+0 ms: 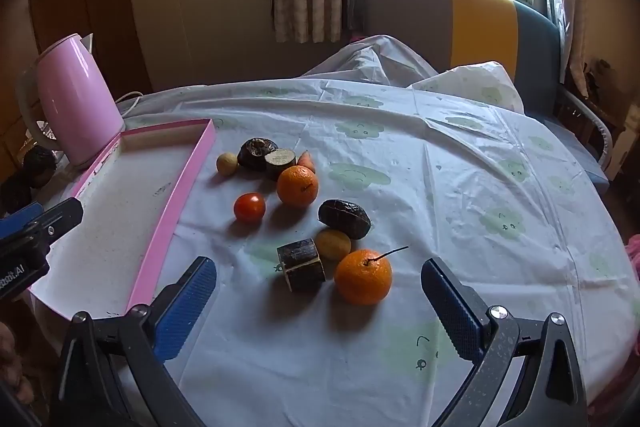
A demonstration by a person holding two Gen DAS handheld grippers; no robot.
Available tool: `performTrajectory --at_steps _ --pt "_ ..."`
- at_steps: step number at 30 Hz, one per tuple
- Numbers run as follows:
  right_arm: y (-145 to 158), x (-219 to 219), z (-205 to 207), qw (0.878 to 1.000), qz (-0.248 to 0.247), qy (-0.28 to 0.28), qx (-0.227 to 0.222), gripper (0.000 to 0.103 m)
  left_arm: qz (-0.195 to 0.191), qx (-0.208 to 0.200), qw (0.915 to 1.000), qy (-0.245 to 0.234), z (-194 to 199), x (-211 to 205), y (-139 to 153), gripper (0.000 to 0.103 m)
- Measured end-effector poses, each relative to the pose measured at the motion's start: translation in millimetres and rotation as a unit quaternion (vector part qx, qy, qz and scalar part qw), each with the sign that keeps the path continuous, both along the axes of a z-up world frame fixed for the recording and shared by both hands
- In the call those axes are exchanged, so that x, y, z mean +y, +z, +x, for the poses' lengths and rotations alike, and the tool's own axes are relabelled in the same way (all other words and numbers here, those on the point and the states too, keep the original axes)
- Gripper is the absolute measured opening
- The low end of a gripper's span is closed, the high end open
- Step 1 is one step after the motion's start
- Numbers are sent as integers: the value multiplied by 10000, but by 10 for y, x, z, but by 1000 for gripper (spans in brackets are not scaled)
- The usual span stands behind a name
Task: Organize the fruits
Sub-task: 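Move the left tool toward the taro slice while the right tool approaches a mandarin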
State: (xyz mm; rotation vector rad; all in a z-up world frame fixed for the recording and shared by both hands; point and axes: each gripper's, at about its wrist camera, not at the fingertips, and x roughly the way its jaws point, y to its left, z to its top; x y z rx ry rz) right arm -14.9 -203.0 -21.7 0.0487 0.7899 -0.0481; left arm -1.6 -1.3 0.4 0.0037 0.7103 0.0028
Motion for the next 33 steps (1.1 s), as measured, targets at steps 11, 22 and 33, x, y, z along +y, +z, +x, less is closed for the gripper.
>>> performTrajectory --at_steps 11,22,33 --pt "27 56 -23 9997 -147 159 -80 103 -115 177 9995 -222 35 8 -56 73" --pt "77 85 -48 9994 -164 232 -187 103 -398 466 9973 -413 29 -11 -122 73" --pt "59 11 -69 9997 -164 174 -101 103 -292 372 9975 -525 13 -24 -106 73"
